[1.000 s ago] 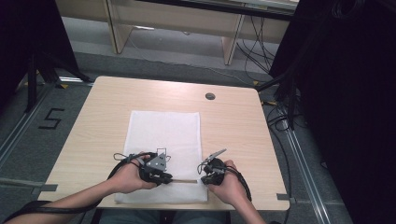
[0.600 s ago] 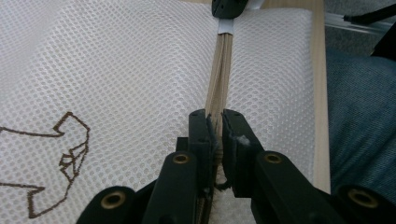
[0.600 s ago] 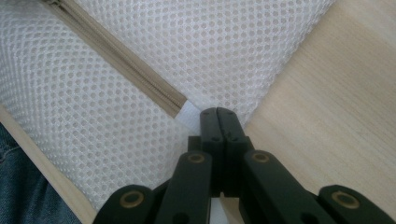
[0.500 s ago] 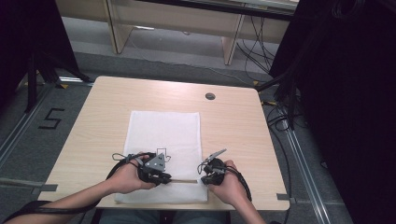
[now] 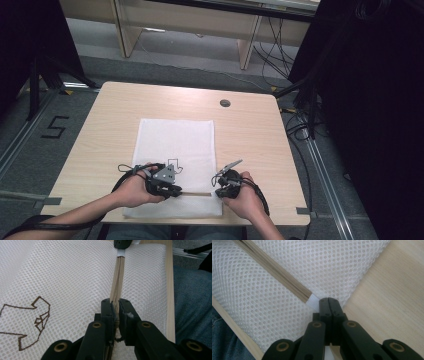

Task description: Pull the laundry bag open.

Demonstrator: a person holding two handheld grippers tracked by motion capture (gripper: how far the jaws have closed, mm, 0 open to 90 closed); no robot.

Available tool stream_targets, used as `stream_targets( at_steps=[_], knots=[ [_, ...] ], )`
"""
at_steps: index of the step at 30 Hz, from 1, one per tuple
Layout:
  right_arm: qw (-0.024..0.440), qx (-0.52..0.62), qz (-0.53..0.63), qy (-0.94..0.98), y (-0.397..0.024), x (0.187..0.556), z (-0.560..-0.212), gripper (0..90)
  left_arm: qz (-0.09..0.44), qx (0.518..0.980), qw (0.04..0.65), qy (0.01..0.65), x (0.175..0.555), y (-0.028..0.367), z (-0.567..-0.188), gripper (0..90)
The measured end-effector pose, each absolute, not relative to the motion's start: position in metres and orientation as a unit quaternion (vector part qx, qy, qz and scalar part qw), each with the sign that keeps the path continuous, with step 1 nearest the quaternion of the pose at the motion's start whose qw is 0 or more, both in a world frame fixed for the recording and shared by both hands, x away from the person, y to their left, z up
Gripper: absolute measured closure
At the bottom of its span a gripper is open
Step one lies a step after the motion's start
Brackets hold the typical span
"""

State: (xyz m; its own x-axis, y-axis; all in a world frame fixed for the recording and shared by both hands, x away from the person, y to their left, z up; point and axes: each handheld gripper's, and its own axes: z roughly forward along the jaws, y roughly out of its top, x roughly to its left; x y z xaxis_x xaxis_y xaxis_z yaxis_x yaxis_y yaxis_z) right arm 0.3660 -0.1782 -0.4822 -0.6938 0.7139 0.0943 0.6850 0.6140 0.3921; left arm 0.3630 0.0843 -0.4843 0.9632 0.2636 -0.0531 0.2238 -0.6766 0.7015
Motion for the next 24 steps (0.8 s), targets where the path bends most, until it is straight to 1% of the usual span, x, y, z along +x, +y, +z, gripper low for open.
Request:
stream_targets(
  at_steps=[20, 24],
  knots=[
    [0.034, 0.393, 0.200, 0.897, -0.1779, 0.3658, -0.4818, 90.0, 0.029, 0.915, 0.380, 0.136, 0.3623, 0.0890, -0.4844, 82.5],
    [0.036, 0.391, 0.200, 0.898, -0.1782, 0.3664, -0.4820, 90.0, 0.026, 0.910, 0.390, 0.141, 0.3621, 0.0917, -0.4831, 82.4]
  ],
)
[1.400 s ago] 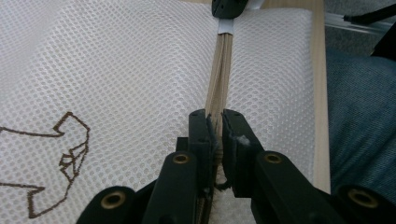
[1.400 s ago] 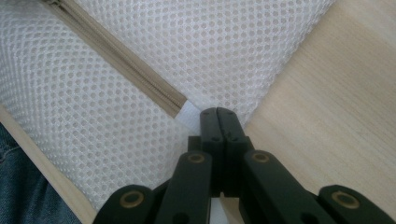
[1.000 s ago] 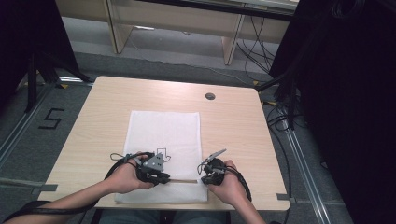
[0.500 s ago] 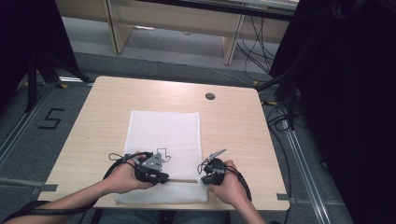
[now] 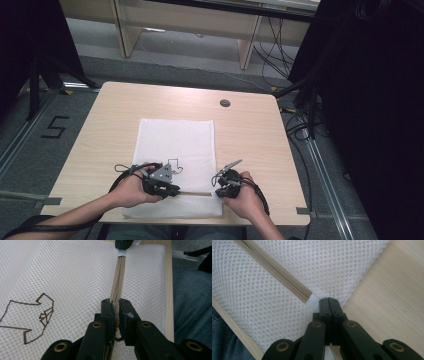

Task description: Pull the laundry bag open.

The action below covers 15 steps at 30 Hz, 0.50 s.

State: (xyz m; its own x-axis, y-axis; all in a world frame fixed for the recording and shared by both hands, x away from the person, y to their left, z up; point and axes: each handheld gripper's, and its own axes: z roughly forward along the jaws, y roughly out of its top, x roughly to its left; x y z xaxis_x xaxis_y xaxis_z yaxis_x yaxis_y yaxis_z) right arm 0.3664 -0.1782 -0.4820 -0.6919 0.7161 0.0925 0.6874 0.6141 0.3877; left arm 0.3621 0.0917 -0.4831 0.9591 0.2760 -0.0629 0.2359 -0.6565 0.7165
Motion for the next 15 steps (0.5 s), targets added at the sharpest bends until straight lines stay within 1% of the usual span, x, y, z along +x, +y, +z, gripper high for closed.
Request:
stream_targets(
  at_steps=[8, 15],
  knots=[
    [0.035, 0.389, 0.201, 0.898, -0.1780, 0.3666, -0.4820, 90.0, 0.031, 0.914, 0.381, 0.136, 0.3618, 0.0953, -0.4813, 82.4],
    [0.032, 0.399, 0.197, 0.895, -0.1784, 0.3663, -0.4817, 90.0, 0.030, 0.909, 0.391, 0.140, 0.3605, 0.0969, -0.4811, 82.5]
  ],
)
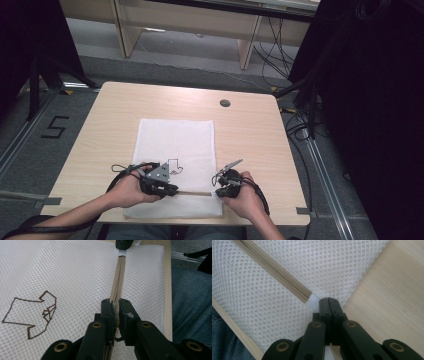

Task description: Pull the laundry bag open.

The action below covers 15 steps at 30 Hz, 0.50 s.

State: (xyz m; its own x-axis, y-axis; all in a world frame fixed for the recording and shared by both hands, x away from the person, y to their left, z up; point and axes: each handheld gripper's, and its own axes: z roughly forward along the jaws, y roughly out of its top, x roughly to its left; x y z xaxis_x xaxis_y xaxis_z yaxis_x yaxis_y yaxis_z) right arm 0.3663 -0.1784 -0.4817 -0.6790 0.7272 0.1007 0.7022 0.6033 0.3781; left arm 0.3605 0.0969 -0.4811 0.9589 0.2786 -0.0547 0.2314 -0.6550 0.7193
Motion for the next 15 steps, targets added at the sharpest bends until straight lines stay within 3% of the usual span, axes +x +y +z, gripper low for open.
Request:
stream_targets(
  at_steps=[15],
  knots=[
    [0.034, 0.391, 0.204, 0.897, -0.1797, 0.3677, -0.4824, 90.0, 0.028, 0.912, 0.385, 0.140, 0.3621, 0.0992, -0.4805, 82.5]
  ],
)
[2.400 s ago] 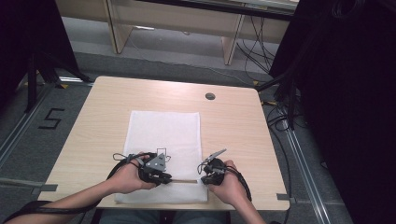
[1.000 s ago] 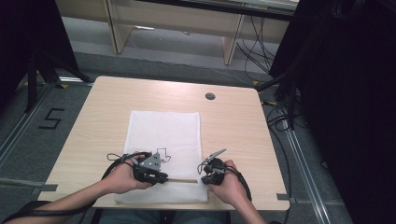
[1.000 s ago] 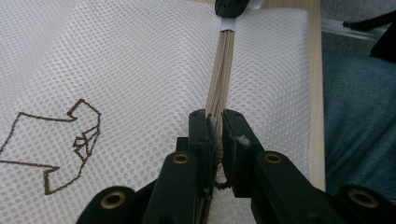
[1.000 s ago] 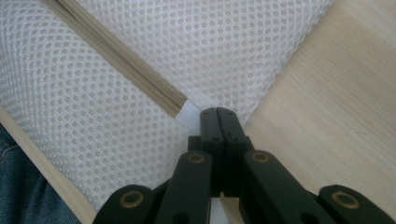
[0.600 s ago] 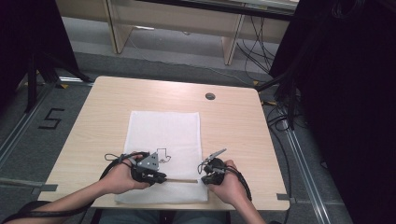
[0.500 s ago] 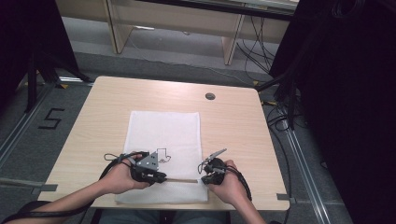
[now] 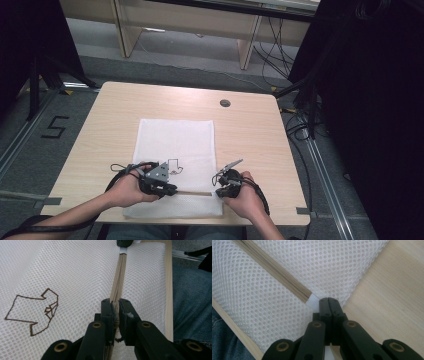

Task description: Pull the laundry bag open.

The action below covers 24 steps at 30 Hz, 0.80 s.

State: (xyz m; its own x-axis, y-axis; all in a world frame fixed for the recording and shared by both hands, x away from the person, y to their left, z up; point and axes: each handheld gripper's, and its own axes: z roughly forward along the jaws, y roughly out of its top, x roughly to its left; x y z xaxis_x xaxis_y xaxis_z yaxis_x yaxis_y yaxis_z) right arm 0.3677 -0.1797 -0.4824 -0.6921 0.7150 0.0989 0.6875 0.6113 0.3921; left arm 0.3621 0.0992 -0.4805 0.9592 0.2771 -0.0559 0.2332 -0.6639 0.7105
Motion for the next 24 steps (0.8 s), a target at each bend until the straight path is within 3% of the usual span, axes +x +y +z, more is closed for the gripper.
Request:
stream_targets(
  at_steps=[24],
  knots=[
    [0.029, 0.407, 0.198, 0.892, -0.1804, 0.3673, -0.4817, 90.0, 0.031, 0.911, 0.385, 0.146, 0.3612, 0.1069, -0.4796, 82.4]
  ],
)
